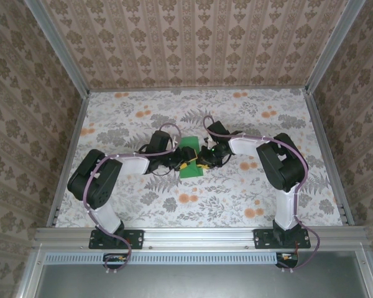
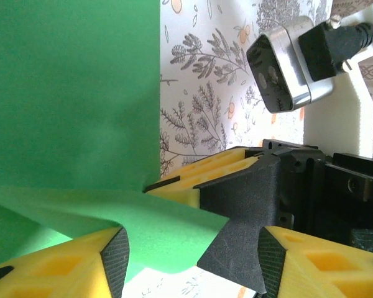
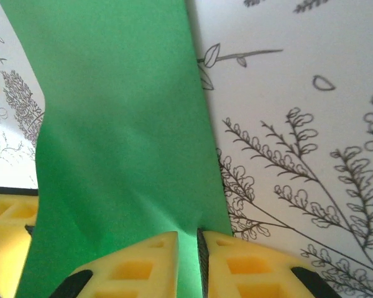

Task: Fold a paper plane with a square sheet of paper (pick it up from the middle)
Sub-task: Fold the triangle a second time at the center of the table.

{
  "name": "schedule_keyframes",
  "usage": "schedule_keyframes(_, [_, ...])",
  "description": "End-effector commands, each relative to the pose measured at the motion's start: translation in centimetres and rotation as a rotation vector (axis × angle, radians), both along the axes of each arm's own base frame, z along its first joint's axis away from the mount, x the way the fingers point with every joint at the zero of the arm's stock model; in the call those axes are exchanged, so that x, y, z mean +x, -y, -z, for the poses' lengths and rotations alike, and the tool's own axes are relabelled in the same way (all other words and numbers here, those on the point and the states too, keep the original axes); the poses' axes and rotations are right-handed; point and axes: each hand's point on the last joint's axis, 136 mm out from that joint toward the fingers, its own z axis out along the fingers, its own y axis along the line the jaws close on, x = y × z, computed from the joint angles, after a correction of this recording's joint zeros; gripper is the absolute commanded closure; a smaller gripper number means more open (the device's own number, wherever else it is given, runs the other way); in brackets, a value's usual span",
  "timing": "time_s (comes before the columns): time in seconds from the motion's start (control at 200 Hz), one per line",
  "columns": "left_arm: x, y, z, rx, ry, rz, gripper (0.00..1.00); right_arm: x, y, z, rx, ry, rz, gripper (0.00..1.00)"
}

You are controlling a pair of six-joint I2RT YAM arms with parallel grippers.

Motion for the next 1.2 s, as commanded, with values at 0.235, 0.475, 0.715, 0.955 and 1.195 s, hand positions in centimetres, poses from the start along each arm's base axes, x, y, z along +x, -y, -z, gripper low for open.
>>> schedule_keyframes(0.235, [1.2,0.1,-0.3,-0.02,0.011,-0.018,0.39,1.0,1.9,-3.8,0.087,0.048,0.081,0.78])
schedule_keyframes(0.475, [1.4,0.3,-0.7,-0.034,0.012,-0.015,0.4,1.4,2.3,-4.5,0.1,0.084,0.065,0.76])
schedule_keyframes(0.715, [0.9,-0.1,-0.2,-0.019,-0.007,-0.02,0.44,2.8,1.3,-2.9,0.089,0.067,0.02,0.82])
schedule_keyframes(0.955, [0.0,-0.8,1.3,0.023,-0.04,-0.018,0.53,5.0,0.3,-1.8,0.054,0.087,-0.019,0.82])
schedule_keyframes(1.195, [-0.4,-1.0,1.5,0.026,-0.044,-0.008,0.54,5.3,1.2,0.9,-0.044,0.059,-0.014,0.82])
